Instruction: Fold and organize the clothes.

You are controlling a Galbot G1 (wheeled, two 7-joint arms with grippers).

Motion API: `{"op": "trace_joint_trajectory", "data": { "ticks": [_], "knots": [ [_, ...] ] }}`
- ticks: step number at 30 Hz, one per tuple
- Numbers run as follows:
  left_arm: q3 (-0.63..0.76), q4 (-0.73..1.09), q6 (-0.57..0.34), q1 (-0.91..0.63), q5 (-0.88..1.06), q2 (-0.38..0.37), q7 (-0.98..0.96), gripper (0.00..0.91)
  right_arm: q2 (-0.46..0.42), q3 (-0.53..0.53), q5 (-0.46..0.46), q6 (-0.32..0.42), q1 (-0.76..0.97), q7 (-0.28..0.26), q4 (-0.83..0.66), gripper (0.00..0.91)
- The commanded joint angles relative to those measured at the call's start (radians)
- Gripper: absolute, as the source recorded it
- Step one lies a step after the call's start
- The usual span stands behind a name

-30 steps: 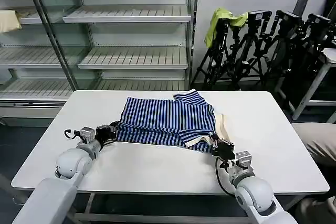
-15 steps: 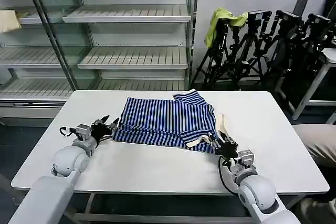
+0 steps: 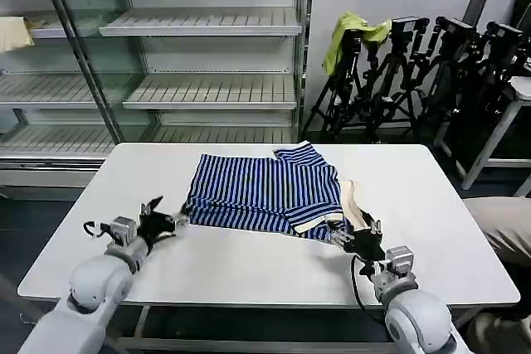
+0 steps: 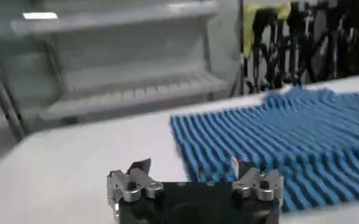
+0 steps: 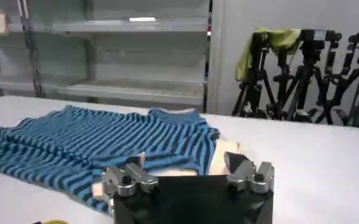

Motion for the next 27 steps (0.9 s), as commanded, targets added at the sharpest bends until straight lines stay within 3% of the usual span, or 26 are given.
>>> {"op": "trace_joint_trajectory", "data": {
  "ticks": [1,17,18,19,20,27],
  "knots": [
    [-0.021,-0.056,0.058,0.080,-0.003,-0.011,-0.016,0.907,0.004,0.011,-0.013,-0.026,-0.067,0.039,0.038,0.907],
    [-0.014,0.008,0.043,0.008,-0.058,-0.018,-0.043,0.907,0.012,0.004,0.049,-0.052,-0.033,0.065,0.017,0.907],
    [-0.012,0.010,0.043,0.005,-0.057,-0.017,-0.043,0.574,0.017,0.001,0.049,-0.058,-0.031,0.065,0.010,0.433],
    [-0.010,0.012,0.045,0.004,-0.056,-0.018,-0.043,0.242,0.019,0.000,0.050,-0.059,-0.031,0.066,0.009,0.161],
    [-0.009,0.017,0.051,-0.001,-0.051,-0.018,-0.041,0.010,0.025,-0.006,0.054,-0.064,-0.028,0.068,-0.002,0.000],
    [-0.011,0.026,0.054,-0.001,-0.046,-0.014,-0.010,0.010,0.032,-0.015,0.073,-0.065,-0.013,0.053,-0.010,0.000]
  ]
}}
